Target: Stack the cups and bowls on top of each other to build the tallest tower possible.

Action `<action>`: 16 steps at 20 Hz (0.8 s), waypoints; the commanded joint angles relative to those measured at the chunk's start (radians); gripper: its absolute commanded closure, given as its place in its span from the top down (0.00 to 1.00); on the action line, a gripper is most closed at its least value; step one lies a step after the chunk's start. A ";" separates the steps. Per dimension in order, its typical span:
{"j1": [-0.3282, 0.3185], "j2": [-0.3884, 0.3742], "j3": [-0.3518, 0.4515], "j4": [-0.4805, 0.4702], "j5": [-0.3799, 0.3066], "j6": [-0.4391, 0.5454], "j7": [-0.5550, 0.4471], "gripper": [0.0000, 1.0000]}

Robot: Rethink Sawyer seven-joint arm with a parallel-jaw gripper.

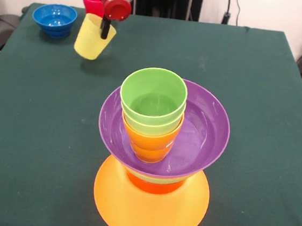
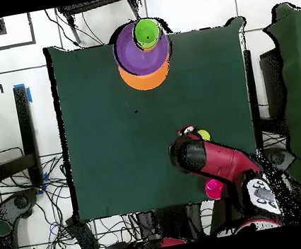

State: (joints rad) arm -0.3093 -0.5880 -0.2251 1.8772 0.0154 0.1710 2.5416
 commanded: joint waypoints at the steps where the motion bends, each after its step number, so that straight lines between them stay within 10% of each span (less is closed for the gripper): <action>1: -0.028 -0.068 0.172 -0.216 -0.102 0.298 -0.245 0.00; 16: 0.007 -0.240 0.215 -0.402 -0.186 0.816 -0.292 0.00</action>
State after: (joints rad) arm -0.3279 -0.7666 -0.1429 1.6181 -0.0869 0.7572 2.5387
